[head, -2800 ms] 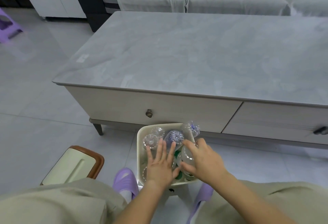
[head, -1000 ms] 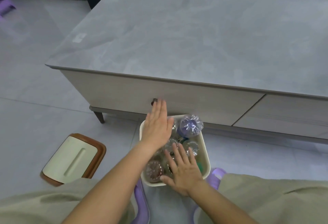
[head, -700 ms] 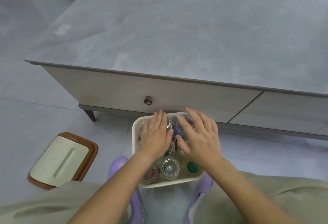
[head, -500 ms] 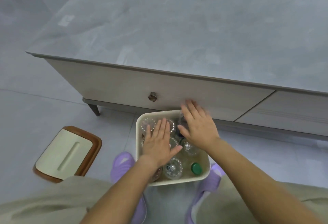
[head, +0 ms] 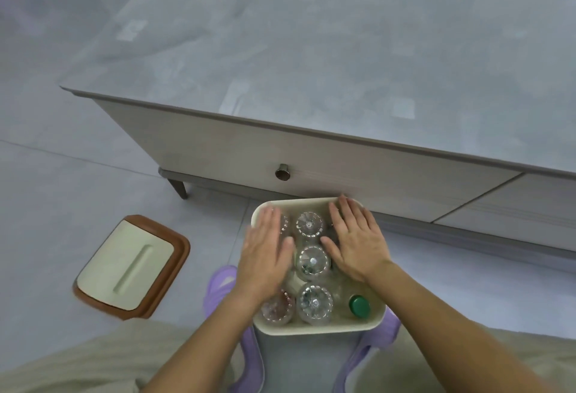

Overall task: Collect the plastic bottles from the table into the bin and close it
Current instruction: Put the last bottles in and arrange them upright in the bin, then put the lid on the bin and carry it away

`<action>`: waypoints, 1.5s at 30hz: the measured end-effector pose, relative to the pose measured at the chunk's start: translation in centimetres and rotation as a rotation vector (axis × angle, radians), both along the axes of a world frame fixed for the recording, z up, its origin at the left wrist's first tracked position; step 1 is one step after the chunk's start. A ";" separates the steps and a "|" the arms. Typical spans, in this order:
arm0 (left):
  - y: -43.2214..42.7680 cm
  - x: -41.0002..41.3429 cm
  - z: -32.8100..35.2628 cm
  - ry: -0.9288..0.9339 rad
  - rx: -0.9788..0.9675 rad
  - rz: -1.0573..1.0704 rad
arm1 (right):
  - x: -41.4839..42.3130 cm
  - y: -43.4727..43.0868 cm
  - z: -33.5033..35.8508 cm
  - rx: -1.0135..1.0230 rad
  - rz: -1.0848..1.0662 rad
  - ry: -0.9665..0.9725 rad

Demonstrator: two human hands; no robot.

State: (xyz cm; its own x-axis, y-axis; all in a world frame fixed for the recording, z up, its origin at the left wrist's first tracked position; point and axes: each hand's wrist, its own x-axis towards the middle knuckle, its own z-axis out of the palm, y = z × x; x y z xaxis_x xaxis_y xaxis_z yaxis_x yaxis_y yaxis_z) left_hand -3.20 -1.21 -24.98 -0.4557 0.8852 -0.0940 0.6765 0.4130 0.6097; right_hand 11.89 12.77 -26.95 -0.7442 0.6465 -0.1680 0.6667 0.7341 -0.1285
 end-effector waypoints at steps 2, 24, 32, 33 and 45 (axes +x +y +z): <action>-3.4 -1.9 -0.1 -0.052 0.034 0.215 | 0.1 0.6 0.4 -0.034 0.043 0.040; -20.3 -17.1 -9.2 -0.201 -0.520 1.000 | -8.1 -5.4 1.1 -0.382 -0.235 0.260; -19.9 -29.7 -11.9 0.038 -0.825 0.603 | -11.0 -6.1 1.1 -0.238 -0.263 0.291; -19.9 -30.6 -12.3 -0.012 -0.876 0.565 | -11.3 -6.2 1.2 -0.234 -0.263 0.281; -21.0 -28.3 -11.6 0.285 -0.888 0.484 | -17.0 -10.2 0.7 -0.395 0.000 0.154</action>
State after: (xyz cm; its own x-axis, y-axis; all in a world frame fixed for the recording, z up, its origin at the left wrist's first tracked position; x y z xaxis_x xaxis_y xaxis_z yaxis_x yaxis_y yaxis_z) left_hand -31.46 -22.23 -36.61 -0.8495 0.2681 -0.4543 0.3909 0.8983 -0.2007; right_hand -5.10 2.62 -26.29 -0.7797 0.5551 -0.2898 0.6182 0.6084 -0.4977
